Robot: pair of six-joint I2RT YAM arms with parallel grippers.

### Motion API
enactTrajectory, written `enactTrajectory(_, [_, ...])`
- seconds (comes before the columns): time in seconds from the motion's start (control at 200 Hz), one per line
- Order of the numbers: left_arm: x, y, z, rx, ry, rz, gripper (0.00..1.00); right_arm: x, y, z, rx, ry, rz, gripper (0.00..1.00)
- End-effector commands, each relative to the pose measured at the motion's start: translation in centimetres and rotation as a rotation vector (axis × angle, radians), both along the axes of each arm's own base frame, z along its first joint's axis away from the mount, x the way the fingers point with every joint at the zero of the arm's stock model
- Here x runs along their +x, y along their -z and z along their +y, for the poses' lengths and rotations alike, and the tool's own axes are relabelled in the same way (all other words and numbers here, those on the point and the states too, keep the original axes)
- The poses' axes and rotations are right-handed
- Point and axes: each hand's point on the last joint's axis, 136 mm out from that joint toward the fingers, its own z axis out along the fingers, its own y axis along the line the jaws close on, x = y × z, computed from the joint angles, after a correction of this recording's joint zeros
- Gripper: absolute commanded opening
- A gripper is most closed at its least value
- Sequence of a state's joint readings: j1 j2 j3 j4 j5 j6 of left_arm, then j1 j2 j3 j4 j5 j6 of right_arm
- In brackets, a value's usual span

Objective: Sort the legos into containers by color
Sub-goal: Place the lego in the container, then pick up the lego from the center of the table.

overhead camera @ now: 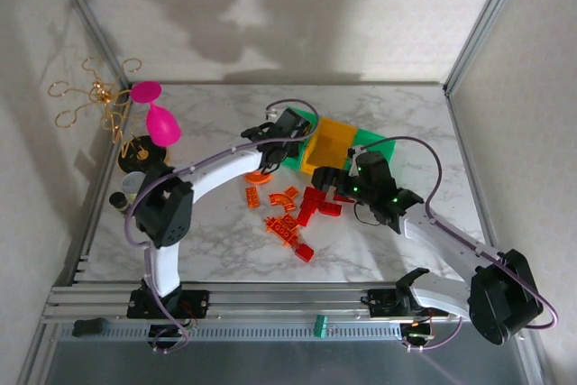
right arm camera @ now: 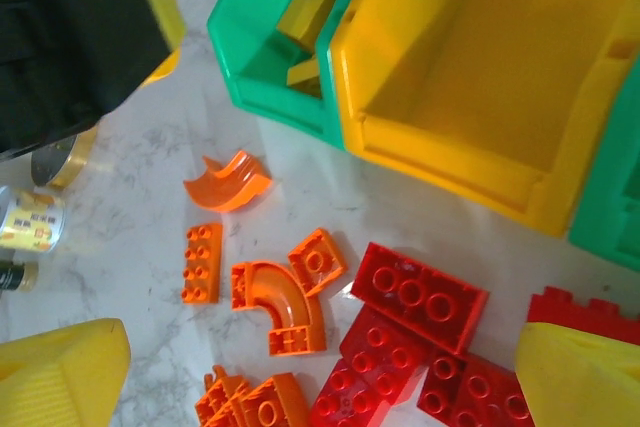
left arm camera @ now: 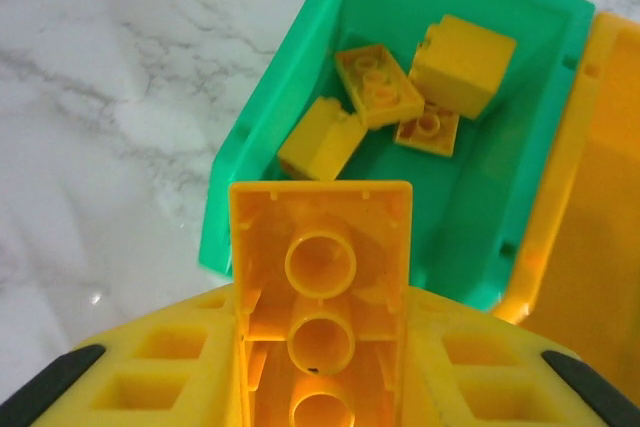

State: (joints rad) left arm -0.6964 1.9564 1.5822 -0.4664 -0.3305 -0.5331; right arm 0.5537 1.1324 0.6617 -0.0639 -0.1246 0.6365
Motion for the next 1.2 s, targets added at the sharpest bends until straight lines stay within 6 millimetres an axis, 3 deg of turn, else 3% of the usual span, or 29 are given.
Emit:
enactTrajectory(0.0, [3.1, 0.5, -0.2, 0.031, 0.011, -0.023, 0.24, 0.2, 0.2, -1.2, -0.024, 0.036, -0.003, 0.99])
enactTrajectory(0.08, [5.2, 1.7, -0.6, 0.040, 0.012, -0.029, 0.25, 0.5, 0.1, -1.4, -0.038, 0.038, -0.012, 0.99])
enactTrajectory(0.225, [7.5, 2.5, -1.1, 0.076, 0.005, -0.029, 0.38, 1.0, -0.5, -0.9, -0.055, 0.009, -0.028, 0.99])
enactTrajectory(0.436, [7.9, 0.6, -1.7, -0.024, 0.005, -0.046, 0.53, 0.9, -1.0, -0.1, -0.096, -0.050, -0.037, 0.99])
enactTrajectory(0.546, [7.3, -1.5, -1.4, -0.059, 0.000, -0.058, 0.54, 0.2, -1.0, 0.7, -0.094, -0.095, -0.022, 0.99])
enactTrajectory(0.721, [3.6, -4.2, 0.0, -0.169, 0.005, -0.084, 0.56, -1.0, -0.6, 2.5, -0.158, -0.173, 0.000, 0.99])
enactTrajectory(0.856, [-0.3, -5.0, 2.3, -0.217, -0.006, -0.074, 0.57, -1.4, -0.5, 3.9, -0.211, -0.216, -0.019, 0.99])
enactTrajectory(1.011, [-5.4, -4.3, 6.3, -0.222, -0.042, -0.060, 0.59, -2.3, -0.3, 6.6, -0.255, -0.301, -0.037, 0.99])
enactTrajectory(1.197, [-10.7, -3.3, 11.5, -0.211, -0.137, -0.048, 0.63, -2.0, 0.3, 9.9, -0.330, -0.384, -0.064, 0.99])
